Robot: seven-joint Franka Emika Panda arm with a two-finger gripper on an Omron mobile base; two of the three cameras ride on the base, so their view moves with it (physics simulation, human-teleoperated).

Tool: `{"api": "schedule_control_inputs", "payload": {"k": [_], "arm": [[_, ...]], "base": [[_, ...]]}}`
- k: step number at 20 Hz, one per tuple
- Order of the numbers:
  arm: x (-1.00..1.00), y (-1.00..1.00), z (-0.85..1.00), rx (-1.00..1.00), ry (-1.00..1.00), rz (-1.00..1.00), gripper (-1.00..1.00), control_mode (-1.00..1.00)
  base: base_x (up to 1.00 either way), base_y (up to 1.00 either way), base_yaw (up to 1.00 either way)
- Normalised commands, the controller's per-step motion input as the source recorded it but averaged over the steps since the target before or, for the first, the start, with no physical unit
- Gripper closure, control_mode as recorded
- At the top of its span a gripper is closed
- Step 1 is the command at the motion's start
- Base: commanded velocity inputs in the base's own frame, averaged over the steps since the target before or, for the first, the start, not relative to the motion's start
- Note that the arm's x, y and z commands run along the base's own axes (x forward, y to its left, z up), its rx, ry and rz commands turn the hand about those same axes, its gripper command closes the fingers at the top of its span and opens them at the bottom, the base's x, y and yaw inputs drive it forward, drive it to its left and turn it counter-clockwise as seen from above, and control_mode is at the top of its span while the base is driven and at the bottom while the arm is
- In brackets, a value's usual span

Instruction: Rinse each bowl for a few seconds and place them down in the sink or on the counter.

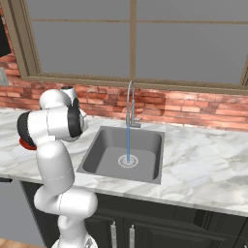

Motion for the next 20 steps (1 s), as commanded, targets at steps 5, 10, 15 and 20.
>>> {"api": "schedule_control_inputs", "payload": {"k": [5, 10, 15, 20], "arm": [[0.0, 0.0, -0.21, 0.0, -0.03, 0.03, -1.0, -1.0], [0.0, 0.0, -0.21, 0.0, -0.04, 0.03, -1.0, -1.0], [0.03, 0.0, -0.2, 0.0, -0.05, 0.01, -1.0, -1.0], [0.06, 0.0, -0.22, 0.0, -0.04, 0.01, -1.0, -1.0]], "base": [[0.0, 0.0, 0.0], [0.0, 0.0, 0.0], [0.0, 0.0, 0.0], [0.0, 0.0, 0.0]]}}
